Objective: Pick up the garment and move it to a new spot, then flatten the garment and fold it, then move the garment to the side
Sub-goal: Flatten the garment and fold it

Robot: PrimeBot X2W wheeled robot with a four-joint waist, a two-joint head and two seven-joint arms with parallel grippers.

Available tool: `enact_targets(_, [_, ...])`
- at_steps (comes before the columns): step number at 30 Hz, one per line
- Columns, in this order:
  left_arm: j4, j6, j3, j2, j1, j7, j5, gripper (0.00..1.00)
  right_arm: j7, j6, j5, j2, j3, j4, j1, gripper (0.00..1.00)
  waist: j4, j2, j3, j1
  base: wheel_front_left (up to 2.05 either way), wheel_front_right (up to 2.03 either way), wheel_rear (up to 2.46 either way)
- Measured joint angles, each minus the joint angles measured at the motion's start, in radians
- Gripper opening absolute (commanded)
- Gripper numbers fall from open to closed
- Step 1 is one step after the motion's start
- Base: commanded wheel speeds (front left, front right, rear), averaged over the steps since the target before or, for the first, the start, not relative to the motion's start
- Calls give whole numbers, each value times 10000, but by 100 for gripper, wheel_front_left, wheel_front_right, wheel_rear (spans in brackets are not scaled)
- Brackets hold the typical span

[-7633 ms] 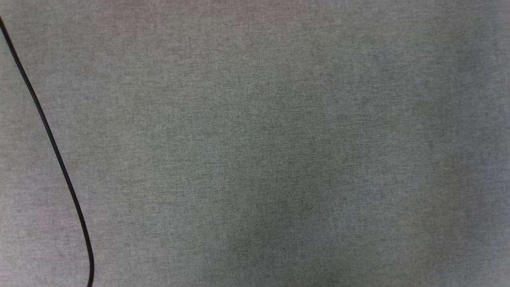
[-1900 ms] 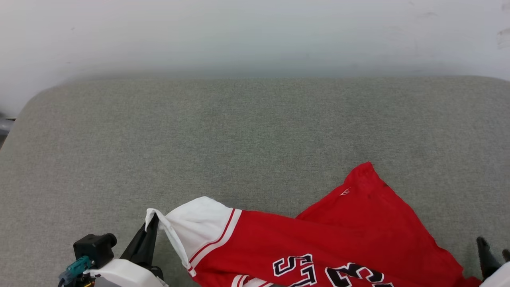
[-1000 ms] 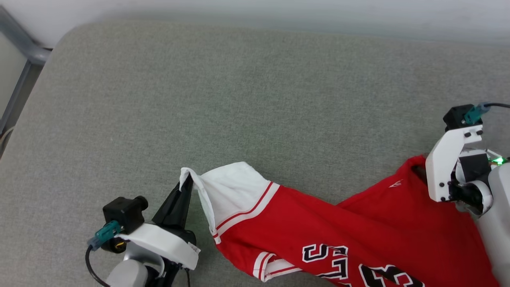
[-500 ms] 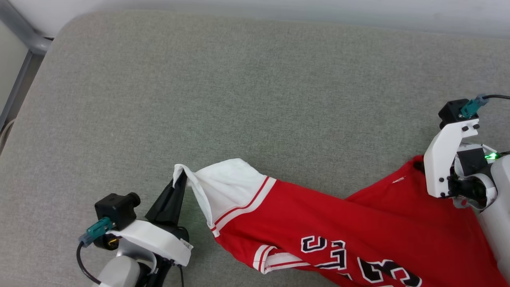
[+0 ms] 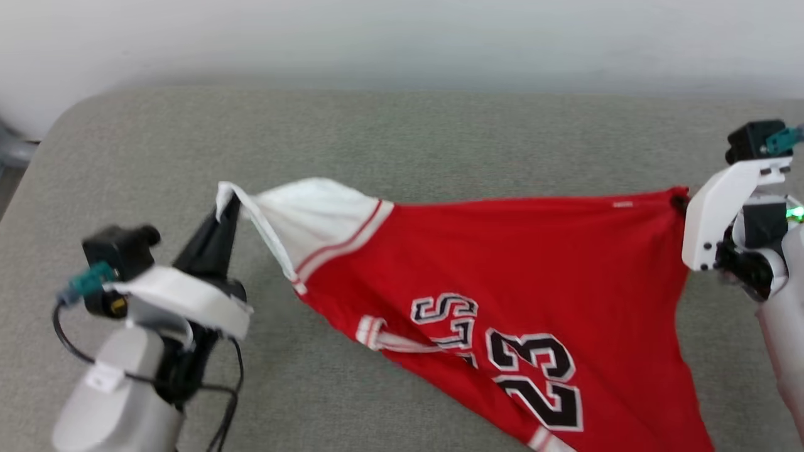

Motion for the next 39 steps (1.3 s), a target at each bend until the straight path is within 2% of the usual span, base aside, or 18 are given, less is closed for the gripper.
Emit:
enact_targets(7, [1833, -8, 63, 543, -2729, 537, -211, 0, -1166, 6, -1087, 704, -1137, 198, -1459, 0, -651, 0, 4, 0, 0, 0, 0])
enact_targets(15, [3377, -13, -31, 1185, -5635, 777, -178, 0, -2036, 10, -2357, 1262, -2105, 305, -3303, 0, -1021, 0, 710, 0, 0, 0, 0])
enact_targets(21, [3946, -25, -290, 1739, -8181, 849, 84, 0, -2546, 23, -3289, 1524, -2968, 305, -5266, 0, -1116, 0, 1595, 1, 0, 0, 0])
enact_targets(28, [4291, -56, -604, 2119, -10642, 848, 274, 0, -2855, 27, -4301, 1745, -3858, 88, -7327, 0, -1109, 0, 2705, 2, 0, 0, 0])
enact_targets(34, [4742, -54, -819, 2211, -11889, 807, 219, 0, -3070, 25, -4897, 2082, -4347, 276, -8393, 0, -1074, 0, 3560, 2, 0, 0, 0])
enact_targets(39, [5256, -42, -1070, 2096, -12035, 709, -136, 0, -3350, 19, -5118, 2389, -4497, 865, -8598, 0, -1038, 0, 4161, 2, 0, 0, 0])
